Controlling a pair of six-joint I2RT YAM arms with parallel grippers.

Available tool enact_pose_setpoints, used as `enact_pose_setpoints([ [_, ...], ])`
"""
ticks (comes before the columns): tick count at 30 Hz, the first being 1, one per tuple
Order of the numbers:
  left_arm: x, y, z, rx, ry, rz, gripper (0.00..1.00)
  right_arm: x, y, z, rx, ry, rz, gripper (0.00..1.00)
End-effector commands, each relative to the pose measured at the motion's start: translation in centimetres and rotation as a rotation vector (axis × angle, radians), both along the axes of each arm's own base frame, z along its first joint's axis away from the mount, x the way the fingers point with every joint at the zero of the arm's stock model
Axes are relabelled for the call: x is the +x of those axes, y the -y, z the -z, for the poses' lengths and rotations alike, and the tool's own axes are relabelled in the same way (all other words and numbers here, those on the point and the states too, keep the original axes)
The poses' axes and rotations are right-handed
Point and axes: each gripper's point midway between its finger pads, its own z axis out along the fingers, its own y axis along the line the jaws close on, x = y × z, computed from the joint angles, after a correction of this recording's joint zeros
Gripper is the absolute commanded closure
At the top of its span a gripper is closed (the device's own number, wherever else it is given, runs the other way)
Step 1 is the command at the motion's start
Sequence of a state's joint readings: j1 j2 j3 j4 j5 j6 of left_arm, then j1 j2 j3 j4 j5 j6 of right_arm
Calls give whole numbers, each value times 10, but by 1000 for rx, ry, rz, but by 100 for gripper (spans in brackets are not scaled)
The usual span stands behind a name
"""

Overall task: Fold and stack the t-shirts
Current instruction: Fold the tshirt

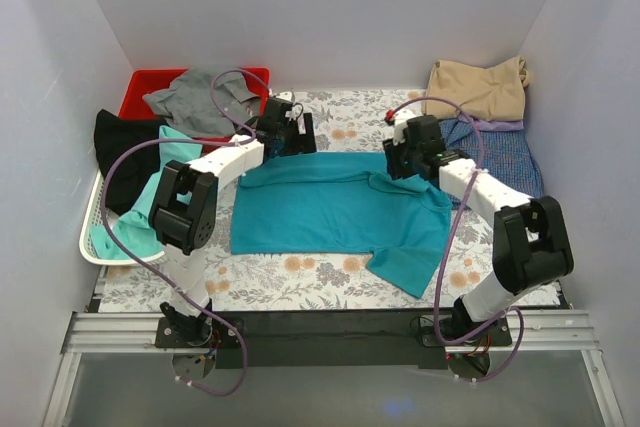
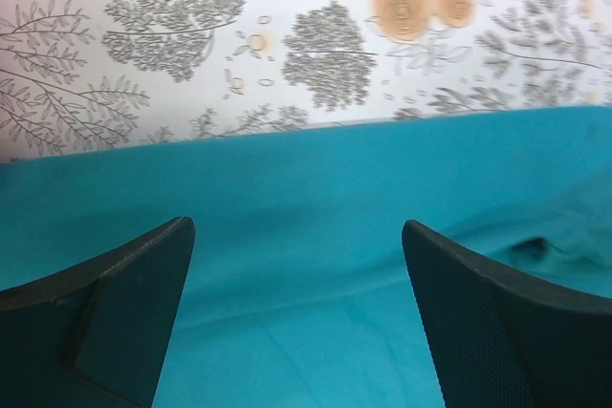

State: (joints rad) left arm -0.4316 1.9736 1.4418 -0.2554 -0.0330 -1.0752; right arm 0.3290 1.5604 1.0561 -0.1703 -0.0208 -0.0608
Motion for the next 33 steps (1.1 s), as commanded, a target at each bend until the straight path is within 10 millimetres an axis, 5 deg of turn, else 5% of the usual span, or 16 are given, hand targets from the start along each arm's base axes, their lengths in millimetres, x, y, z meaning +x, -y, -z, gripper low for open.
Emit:
enact_pose_setpoints([
  [1, -12, 14, -53, -69, 93, 46, 11, -26, -19, 29, -94, -72, -132, 56],
  [6, -28, 14, -61, -86, 95, 74, 11, -43, -36, 38, -217, -49, -192, 57],
  [11, -37, 8, -54, -72, 92, 68, 11, -47, -29, 57, -328, -67, -172, 59],
  [23, -34, 2, -58, -51, 115, 45, 11, -26, -24, 82, -446, -53, -129, 61],
  [29, -33, -1, -57, -39, 119, 35, 10, -14, -27, 66, -450, 1, -127, 60],
  [33, -33, -1, -55, -36, 117, 40, 10, -6, -26, 75, -483, -6, -116, 60],
])
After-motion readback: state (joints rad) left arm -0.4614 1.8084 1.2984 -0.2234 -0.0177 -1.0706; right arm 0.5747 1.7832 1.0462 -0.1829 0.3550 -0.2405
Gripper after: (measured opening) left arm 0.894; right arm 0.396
